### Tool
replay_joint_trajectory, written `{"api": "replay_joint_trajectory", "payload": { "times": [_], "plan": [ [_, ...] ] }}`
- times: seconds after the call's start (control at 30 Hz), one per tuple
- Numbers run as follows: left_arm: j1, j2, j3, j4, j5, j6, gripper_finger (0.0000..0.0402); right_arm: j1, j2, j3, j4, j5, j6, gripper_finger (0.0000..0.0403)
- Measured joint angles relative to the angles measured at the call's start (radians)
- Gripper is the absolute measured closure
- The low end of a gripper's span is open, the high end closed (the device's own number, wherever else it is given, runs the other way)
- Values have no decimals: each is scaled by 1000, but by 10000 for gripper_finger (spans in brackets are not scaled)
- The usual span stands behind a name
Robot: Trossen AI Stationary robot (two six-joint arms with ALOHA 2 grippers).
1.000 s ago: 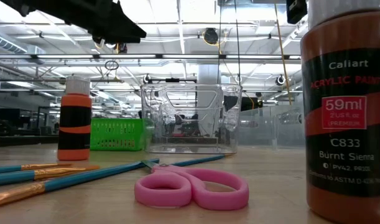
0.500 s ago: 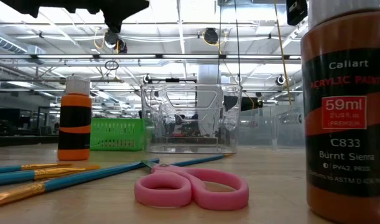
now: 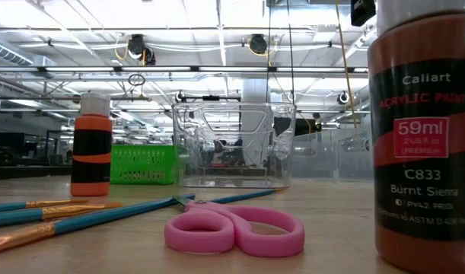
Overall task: Pick & Place Paint Supplies
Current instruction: Put the pink scissors into the green bin
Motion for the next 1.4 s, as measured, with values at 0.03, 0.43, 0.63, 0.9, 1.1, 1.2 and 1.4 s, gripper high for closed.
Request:
{"api": "replay_joint_trajectory", "payload": {
  "times": [0.03, 0.43, 0.63, 0.9, 1.1, 1.2, 1.4],
  "plan": [
    [-18, 34, 58, -83, -46, 7, 149, 0, 0, 0, 3, 0, 0, 289],
    [-90, 471, 468, -421, -103, 217, 149, 0, 0, 0, 12, -2, -16, 289],
    [-91, 575, 471, -398, -110, 245, 149, 0, 0, 0, -19, -1, 6, 289],
    [-91, 701, 471, -299, -54, 244, 149, 0, 0, 0, -45, 0, 13, 289],
    [-91, 764, 471, -240, -75, 236, 149, 0, 0, 0, -39, -1, 19, 289],
    [-91, 776, 471, -238, -83, 233, 149, 0, 0, 0, -38, -1, 19, 289],
    [-83, 774, 470, -235, -80, 159, 149, 0, 0, 0, -38, -2, 16, 289]
  ]
}}
